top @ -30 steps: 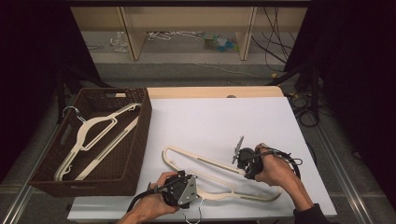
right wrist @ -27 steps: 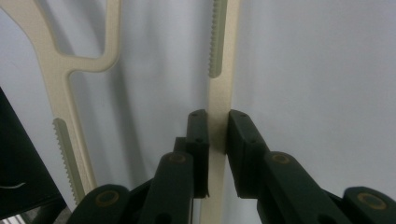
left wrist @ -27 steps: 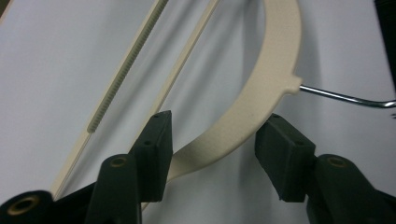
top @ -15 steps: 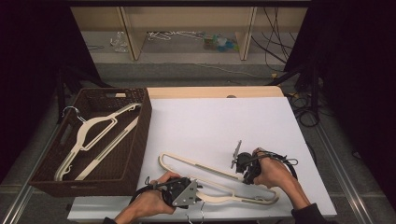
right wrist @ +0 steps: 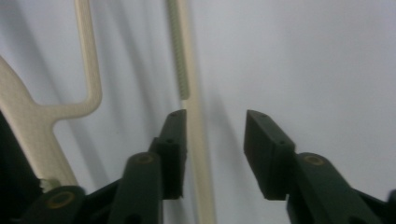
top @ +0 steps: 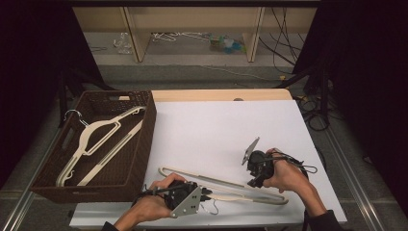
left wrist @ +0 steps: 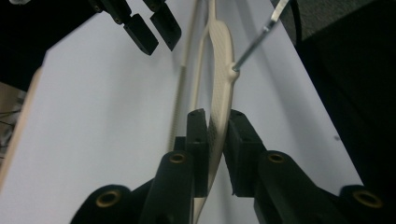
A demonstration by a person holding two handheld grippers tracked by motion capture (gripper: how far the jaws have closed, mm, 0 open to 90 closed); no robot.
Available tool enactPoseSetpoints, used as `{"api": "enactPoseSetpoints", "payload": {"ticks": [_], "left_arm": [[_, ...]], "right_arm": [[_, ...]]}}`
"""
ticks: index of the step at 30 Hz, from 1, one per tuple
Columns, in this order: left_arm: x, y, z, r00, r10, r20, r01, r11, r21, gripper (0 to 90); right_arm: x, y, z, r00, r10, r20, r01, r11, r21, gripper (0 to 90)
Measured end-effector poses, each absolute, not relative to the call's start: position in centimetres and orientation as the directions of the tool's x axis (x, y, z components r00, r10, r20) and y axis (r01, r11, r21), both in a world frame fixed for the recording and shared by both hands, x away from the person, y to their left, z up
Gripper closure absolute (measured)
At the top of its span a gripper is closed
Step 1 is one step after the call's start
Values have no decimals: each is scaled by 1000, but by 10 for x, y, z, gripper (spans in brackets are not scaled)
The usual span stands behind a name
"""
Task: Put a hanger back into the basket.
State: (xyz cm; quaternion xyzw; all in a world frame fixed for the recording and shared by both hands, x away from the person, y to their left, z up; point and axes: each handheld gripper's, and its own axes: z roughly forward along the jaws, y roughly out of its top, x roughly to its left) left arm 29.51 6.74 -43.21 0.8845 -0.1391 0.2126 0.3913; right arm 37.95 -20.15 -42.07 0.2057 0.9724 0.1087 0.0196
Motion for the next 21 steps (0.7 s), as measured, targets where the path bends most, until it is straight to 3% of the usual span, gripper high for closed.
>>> {"api": "enactPoseSetpoints", "payload": {"ticks": [5, 14, 21], "left_arm": [[296, 70, -419, 865, -51, 499, -402, -665, 630, 856], [302, 76, -411, 898, 56, 436, -290, -671, 683, 858], [307, 86, -396, 924, 258, 282, -57, -637, 769, 858]], "right_arm": [[374, -214, -389, -890, 452, -61, 403, 842, 358, 451], [372, -227, -363, -839, 535, -102, 424, 759, 494, 397], [371, -247, -346, -790, 601, -124, 448, 702, 554, 389]]}}
